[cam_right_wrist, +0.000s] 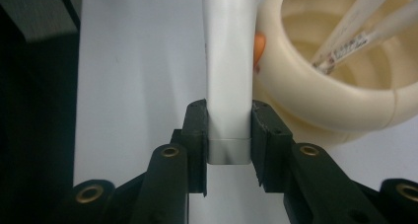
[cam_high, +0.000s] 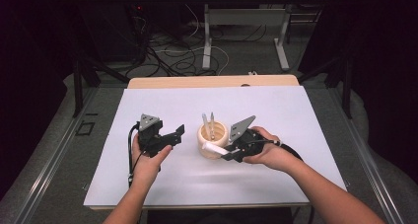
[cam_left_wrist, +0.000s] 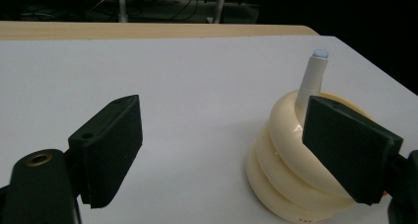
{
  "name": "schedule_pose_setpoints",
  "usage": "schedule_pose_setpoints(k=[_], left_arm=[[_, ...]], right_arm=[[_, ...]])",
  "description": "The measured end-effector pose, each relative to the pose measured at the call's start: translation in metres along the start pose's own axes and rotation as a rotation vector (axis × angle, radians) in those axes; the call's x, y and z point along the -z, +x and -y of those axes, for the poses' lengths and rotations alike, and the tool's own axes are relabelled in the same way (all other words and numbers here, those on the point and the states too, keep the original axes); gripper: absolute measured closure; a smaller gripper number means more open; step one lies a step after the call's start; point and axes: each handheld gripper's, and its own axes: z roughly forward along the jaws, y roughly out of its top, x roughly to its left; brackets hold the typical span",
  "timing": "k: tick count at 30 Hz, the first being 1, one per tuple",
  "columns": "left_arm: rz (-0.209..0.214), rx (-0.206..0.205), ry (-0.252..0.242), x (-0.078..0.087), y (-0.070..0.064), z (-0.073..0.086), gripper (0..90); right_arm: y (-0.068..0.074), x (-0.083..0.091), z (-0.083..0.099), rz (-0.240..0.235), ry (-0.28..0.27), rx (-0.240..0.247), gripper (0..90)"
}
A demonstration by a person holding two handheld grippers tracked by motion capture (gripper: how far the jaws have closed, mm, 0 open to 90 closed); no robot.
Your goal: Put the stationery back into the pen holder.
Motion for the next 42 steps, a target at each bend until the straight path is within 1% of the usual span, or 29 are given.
schedule_pose_setpoints(k=[2,4,5,6,8,9,10,11,14,15,16,17,20,21,22,23,24,26,27,28,29,30,31,35,37,38,40,41,42], left_arm=[[0.005,0.000,-0.001,0.000,-0.001,-0.001,15.5],[0.008,-0.004,0.001,0.000,-0.001,-0.001,15.8],[0.011,-0.002,-0.002,0.000,-0.001,-0.001,16.0],[0.012,-0.002,0.002,0.001,-0.002,-0.002,16.1],[0.014,-0.008,0.000,0.002,-0.003,-0.003,17.3],[0.015,-0.012,-0.008,0.002,-0.003,-0.003,18.1],[0.017,-0.009,-0.005,0.003,-0.004,-0.004,18.8],[0.020,-0.015,-0.003,0.004,-0.005,-0.005,19.7],[0.031,-0.023,0.005,0.005,-0.009,-0.007,21.8],[0.039,-0.031,0.003,0.006,-0.010,-0.008,22.3],[0.048,-0.037,0.001,0.006,-0.011,-0.009,23.7],[0.056,-0.042,0.000,0.006,-0.013,-0.010,24.9],[0.088,-0.042,-0.001,0.007,-0.017,-0.013,26.7],[0.102,-0.036,0.000,0.008,-0.019,-0.015,27.0],[0.112,-0.033,0.008,0.008,-0.020,-0.016,27.5],[0.131,-0.014,0.007,0.008,-0.022,-0.017,27.6],[0.150,-0.006,0.022,0.009,-0.023,-0.019,27.7],[0.174,0.007,0.042,0.009,-0.026,-0.025,27.7],[0.186,0.021,0.049,0.009,-0.027,-0.027,27.8],[0.202,0.032,0.058,0.009,-0.028,-0.029,29.1],[0.213,0.039,0.065,0.009,-0.028,-0.030,30.5],[0.232,0.052,0.069,0.009,-0.029,-0.032,31.1],[0.257,0.071,0.074,0.008,-0.030,-0.033,31.8],[0.333,0.131,0.109,0.001,-0.034,-0.037,33.5],[0.358,0.145,0.134,-0.001,-0.036,-0.039,34.7],[0.371,0.159,0.141,-0.003,-0.038,-0.039,35.6],[0.386,0.173,0.152,-0.008,-0.043,-0.041,35.7],[0.390,0.170,0.163,-0.010,-0.044,-0.041,35.8],[0.401,0.177,0.180,-0.013,-0.046,-0.042,35.7]], right_arm=[[-0.001,0.001,-0.001,0.001,-0.038,-0.022,70.7],[-0.002,0.001,-0.002,0.032,-0.057,-0.031,70.7],[-0.001,0.001,-0.002,0.045,-0.076,-0.039,70.7],[-0.001,0.001,-0.003,0.064,-0.096,-0.038,70.7],[0.000,0.002,-0.003,0.096,-0.119,-0.060,70.7],[0.000,0.003,-0.003,0.116,-0.129,-0.061,70.8],[0.003,0.002,-0.003,0.148,-0.148,-0.088,70.8],[0.004,0.002,-0.003,0.160,-0.153,-0.099,70.8],[0.007,0.002,-0.004,0.223,-0.164,-0.151,70.8],[0.008,0.004,-0.004,0.235,-0.156,-0.173,70.8],[0.008,0.003,-0.004,0.250,-0.174,-0.180,70.8],[0.008,0.003,-0.004,0.263,-0.179,-0.195,70.8],[0.010,0.004,-0.004,0.286,-0.203,-0.220,70.8],[0.010,0.004,-0.004,0.298,-0.210,-0.217,70.8],[0.011,0.004,-0.004,0.306,-0.214,-0.230,70.8],[0.011,0.004,-0.004,0.311,-0.216,-0.233,70.8],[0.011,0.004,-0.004,0.315,-0.217,-0.231,70.8],[0.011,0.003,-0.004,0.318,-0.228,-0.226,70.7],[0.012,0.003,-0.004,0.320,-0.224,-0.218,70.8],[0.012,0.002,-0.004,0.322,-0.232,-0.211,70.8],[0.012,0.001,-0.004,0.323,-0.224,-0.210,70.8],[0.012,0.001,-0.004,0.321,-0.226,-0.206,70.7],[0.013,0.001,-0.004,0.318,-0.214,-0.203,70.8],[0.013,0.000,-0.004,0.327,-0.239,-0.190,70.8],[0.014,0.001,-0.005,0.327,-0.243,-0.191,70.8],[0.014,0.001,-0.005,0.330,-0.246,-0.189,70.8],[0.014,0.001,-0.005,0.324,-0.251,-0.188,70.8],[0.014,0.001,-0.005,0.323,-0.251,-0.187,70.7],[0.014,0.001,-0.005,0.325,-0.255,-0.183,70.8]])
